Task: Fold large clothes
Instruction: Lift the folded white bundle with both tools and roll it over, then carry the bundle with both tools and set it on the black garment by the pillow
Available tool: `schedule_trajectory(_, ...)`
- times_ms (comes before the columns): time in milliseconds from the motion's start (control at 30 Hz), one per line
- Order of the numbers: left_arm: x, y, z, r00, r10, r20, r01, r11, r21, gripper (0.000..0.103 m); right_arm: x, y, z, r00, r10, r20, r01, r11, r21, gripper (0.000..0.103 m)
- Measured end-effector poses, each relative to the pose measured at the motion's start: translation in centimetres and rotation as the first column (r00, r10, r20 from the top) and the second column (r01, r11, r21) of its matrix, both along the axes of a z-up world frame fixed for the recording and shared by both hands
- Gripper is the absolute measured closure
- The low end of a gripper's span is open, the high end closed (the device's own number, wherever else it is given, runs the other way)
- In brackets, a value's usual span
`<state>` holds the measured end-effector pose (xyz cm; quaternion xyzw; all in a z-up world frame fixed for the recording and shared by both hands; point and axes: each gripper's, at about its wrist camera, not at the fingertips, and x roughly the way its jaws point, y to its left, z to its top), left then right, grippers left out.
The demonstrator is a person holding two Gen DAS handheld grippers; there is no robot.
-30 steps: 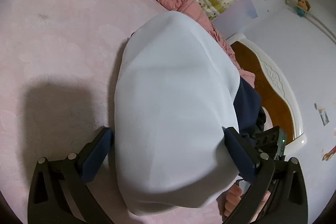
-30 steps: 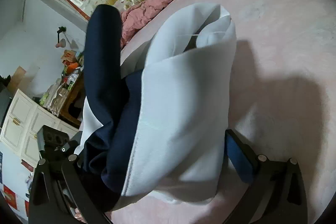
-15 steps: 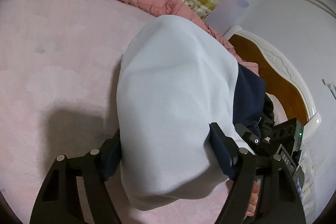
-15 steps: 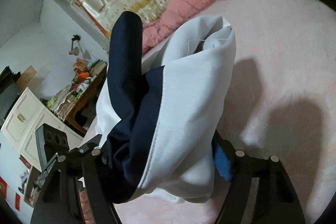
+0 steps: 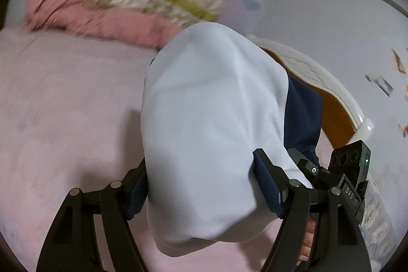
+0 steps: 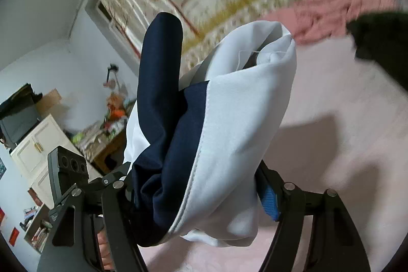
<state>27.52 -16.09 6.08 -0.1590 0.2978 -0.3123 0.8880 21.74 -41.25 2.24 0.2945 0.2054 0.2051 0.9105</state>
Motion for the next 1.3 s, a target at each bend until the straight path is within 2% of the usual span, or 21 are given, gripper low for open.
schedule_trajectory(67,0.0,-2.7,3.1,0.999,-0.037,0.038,0.036,0.999,0.006,0.028,-1.3,-2.1,2.5,0.999,-0.033,0.027,0.033,0.999,-0.002,0.029)
schedule_trajectory(233,0.7,-10.0,11.2,0.978,-0.114,0.177,0.121,0.992,-0.031,0.028,-3.8,-8.9,11.8,0.985,-0.142,0.103,0.146,0.989,-0.039,0.029)
schedule_trajectory(333,2.8,-15.0,15.5,0.966,-0.166,0.2,0.186,0.979,-0.084,0.028,-4.3,-13.3,18.1,0.963,-0.228,0.146,0.244,0.965,-0.097,0.029)
schedule_trajectory(400,4.4,-18.7,18.3,0.951,-0.21,0.227,0.234,0.969,-0.083,0.029,-4.5,-16.5,21.2,0.945,-0.28,0.168,0.301,0.946,-0.118,0.029)
schedule_trajectory(467,5.5,-22.3,20.0,0.933,-0.243,0.266,0.269,0.961,-0.068,0.029,-4.6,-19.4,22.7,0.928,-0.324,0.183,0.346,0.932,-0.108,0.029)
schedule_trajectory(533,6.7,-26.1,20.4,0.915,-0.283,0.287,0.309,0.95,-0.047,0.029,-4.8,-22.8,23.2,0.905,-0.374,0.201,0.398,0.912,-0.095,0.029)
schedule_trajectory(600,7.8,-29.2,19.5,0.905,-0.319,0.281,0.342,0.939,-0.035,0.029,-4.9,-25.6,22.4,0.884,-0.42,0.204,0.442,0.894,-0.077,0.029)
schedule_trajectory(667,9.6,-32.0,17.1,0.904,-0.349,0.245,0.368,0.929,-0.036,0.029,-4.4,-28.2,20.6,0.869,-0.458,0.188,0.478,0.875,-0.077,0.029)
schedule_trajectory(733,10.5,-33.9,13.1,0.914,-0.363,0.183,0.375,0.927,-0.032,0.029,-3.0,-30.5,17.4,0.865,-0.482,0.139,0.495,0.865,-0.081,0.029)
schedule_trajectory(800,12.2,-35.9,8.6,0.93,-0.357,0.085,0.36,0.933,-0.024,0.029,-0.9,-32.8,13.1,0.865,-0.499,0.049,0.501,0.862,-0.079,0.029)
schedule_trajectory(867,14.3,-38.2,3.4,0.934,-0.356,-0.032,0.356,0.935,-0.009,0.029,0.6,-34.3,9.1,0.851,-0.523,-0.038,0.52,0.851,-0.079,0.029)
schedule_trajectory(967,17.3,-41.4,-4.6,0.914,-0.348,-0.206,0.354,0.935,-0.013,0.029,3.4,-36.5,1.9,0.791,-0.586,-0.173,0.574,0.81,-0.122,0.029)
schedule_trajectory(1000,17.8,-42.1,-6.4,0.912,-0.35,-0.214,0.358,0.934,-0.005,0.027,4.2,-37.0,-0.4,0.769,-0.603,-0.211,0.586,0.798,-0.143,0.029)
schedule_trajectory(1067,17.7,-42.9,-9.5,0.913,-0.363,-0.187,0.375,0.926,0.031,0.023,4.9,-37.7,-3.8,0.751,-0.621,-0.225,0.59,0.784,-0.191,0.026)
schedule_trajectory(1100,17.7,-42.9,-10.4,0.906,-0.365,-0.214,0.374,0.927,0.004,0.02,5.1,-37.7,-4.8,0.736,-0.639,-0.222,0.599,0.768,-0.228,0.026)
schedule_trajectory(1167,18.0,-42.7,-12.0,0.889,-0.369,-0.27,0.358,0.929,-0.092,0.016,5.5,-37.8,-5.6,0.717,-0.659,-0.228,0.608,0.75,-0.26,0.023)
schedule_trajectory(1200,18.0,-42.6,-12.2,0.893,-0.359,-0.27,0.345,0.933,-0.099,0.012,5.6,-37.9,-5.6,0.717,-0.654,-0.24,0.605,0.756,-0.25,0.023)
schedule_trajectory(1300,17.1,-42.6,-11.4,0.922,-0.328,-0.204,0.329,0.944,-0.03,0.011,5.7,-38.1,-5.8,0.727,-0.647,-0.231,0.593,0.76,-0.266,0.022)
